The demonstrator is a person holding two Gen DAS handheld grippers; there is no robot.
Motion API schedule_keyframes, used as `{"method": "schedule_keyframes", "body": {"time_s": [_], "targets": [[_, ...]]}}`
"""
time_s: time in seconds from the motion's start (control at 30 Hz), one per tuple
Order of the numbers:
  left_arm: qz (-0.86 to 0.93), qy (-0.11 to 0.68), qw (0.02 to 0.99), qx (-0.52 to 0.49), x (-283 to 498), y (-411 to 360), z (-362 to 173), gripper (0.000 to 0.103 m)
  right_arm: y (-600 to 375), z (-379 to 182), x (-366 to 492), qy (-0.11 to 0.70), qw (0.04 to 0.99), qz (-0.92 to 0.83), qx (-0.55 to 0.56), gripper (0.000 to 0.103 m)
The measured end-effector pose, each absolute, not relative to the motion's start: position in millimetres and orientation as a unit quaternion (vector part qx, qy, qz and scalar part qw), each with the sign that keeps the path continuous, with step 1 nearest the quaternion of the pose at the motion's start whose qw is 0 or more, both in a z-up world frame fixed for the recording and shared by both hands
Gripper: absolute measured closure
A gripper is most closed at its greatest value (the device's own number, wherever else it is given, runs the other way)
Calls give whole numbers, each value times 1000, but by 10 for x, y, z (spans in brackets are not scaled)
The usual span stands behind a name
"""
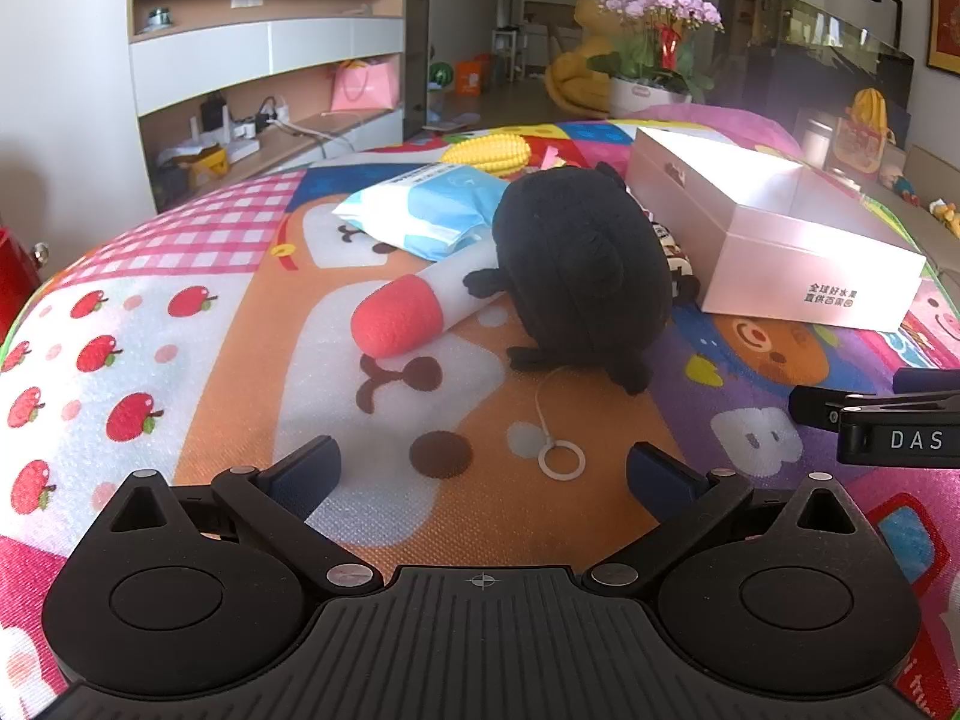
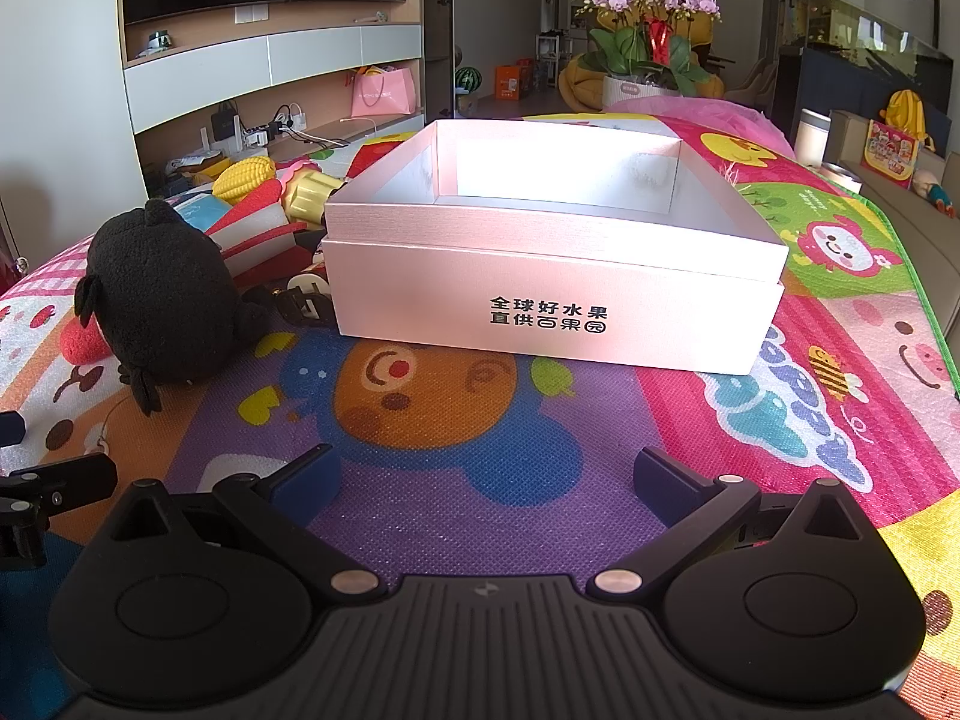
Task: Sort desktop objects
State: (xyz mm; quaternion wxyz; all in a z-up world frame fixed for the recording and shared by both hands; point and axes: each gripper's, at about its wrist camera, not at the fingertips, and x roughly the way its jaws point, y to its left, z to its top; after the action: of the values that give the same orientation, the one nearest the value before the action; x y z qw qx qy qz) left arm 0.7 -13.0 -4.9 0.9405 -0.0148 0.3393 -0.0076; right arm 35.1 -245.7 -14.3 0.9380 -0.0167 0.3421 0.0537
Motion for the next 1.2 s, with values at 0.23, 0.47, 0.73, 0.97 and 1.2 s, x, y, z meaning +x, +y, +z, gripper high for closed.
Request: {"method": "schedule_keyframes", "body": {"time_s": [0.23, 0.47, 0.73, 0.97, 1.2], "targets": [[-8, 339, 941, -15, 7, -130, -48, 0, -2459, -141, 346, 342, 938, 54, -17, 0], [-7, 339, 940, -14, 7, -131, -48, 0, -2459, -141, 346, 342, 938, 54, -17, 0], [-7, 340, 940, -14, 7, -131, -49, 0, -2458, -141, 346, 342, 938, 54, -17, 0], [-6, 341, 940, -10, 12, -139, -54, 0, -2459, -140, 347, 342, 938, 54, -17, 0], [-5, 344, 939, -2, 15, -160, -63, 0, -2460, -138, 348, 342, 938, 54, -17, 0]]}}
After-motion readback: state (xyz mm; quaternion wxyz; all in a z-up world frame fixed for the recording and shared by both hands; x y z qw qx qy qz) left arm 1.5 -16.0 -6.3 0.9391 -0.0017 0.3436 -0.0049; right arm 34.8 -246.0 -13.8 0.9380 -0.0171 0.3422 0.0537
